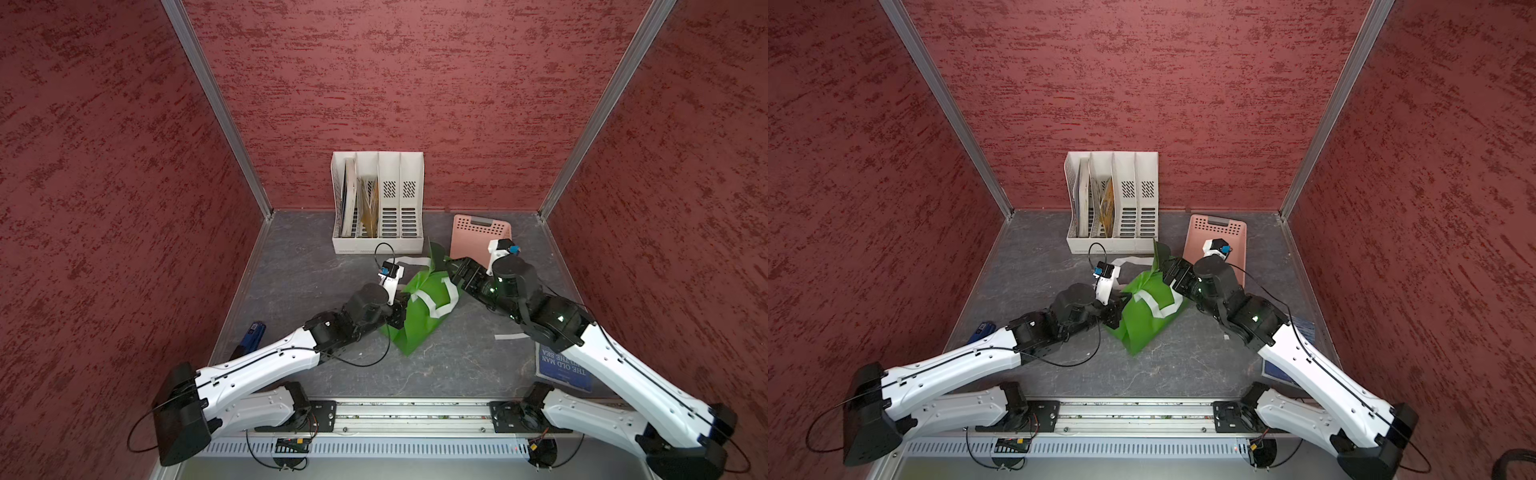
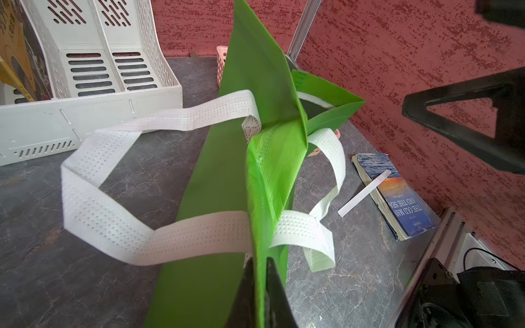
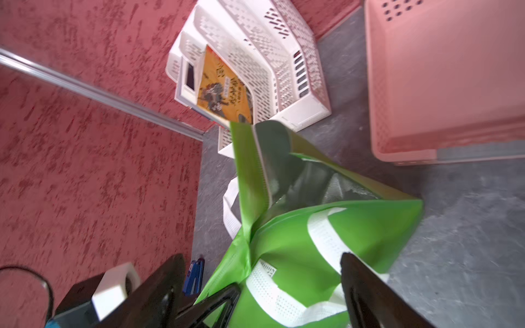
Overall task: Place the ice pack in the delivery bag
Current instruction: Seal the delivery bag at the center of the board.
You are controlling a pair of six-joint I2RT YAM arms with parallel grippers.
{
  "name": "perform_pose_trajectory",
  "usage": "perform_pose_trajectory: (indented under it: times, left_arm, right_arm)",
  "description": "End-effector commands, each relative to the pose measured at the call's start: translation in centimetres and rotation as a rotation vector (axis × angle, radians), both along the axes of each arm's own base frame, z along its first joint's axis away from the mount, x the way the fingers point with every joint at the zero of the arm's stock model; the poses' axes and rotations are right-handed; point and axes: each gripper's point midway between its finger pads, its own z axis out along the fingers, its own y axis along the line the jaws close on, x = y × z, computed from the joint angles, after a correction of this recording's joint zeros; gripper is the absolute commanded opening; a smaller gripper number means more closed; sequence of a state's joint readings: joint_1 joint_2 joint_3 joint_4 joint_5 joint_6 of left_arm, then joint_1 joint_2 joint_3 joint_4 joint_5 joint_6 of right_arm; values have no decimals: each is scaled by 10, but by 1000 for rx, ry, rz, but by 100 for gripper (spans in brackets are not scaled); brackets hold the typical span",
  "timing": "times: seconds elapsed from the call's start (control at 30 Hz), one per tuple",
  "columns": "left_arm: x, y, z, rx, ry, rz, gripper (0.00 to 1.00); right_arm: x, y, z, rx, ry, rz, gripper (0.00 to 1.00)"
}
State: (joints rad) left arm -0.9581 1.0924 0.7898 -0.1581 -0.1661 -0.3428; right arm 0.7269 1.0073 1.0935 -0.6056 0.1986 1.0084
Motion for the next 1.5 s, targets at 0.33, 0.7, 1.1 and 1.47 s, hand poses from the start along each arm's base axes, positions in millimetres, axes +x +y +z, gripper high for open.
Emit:
perform_pose_trajectory:
  times: [0.33, 0.7, 1.1, 1.47]
  left_arm:
    - [-17, -6, 10, -46, -30, -88, 0]
    - [-21, 1, 15, -83, -57, -88, 0]
    - [-24, 7, 21, -84, -91, -110, 0]
    - [-14, 29, 11, -7, -88, -12, 0]
  right_arm:
    - [50, -17, -39, 307, 174, -145, 98]
    - [58, -16, -70, 543, 307, -240, 94]
    - [51, 11, -107, 587, 477, -155, 85]
    - [1, -37, -136, 503, 537, -250, 95]
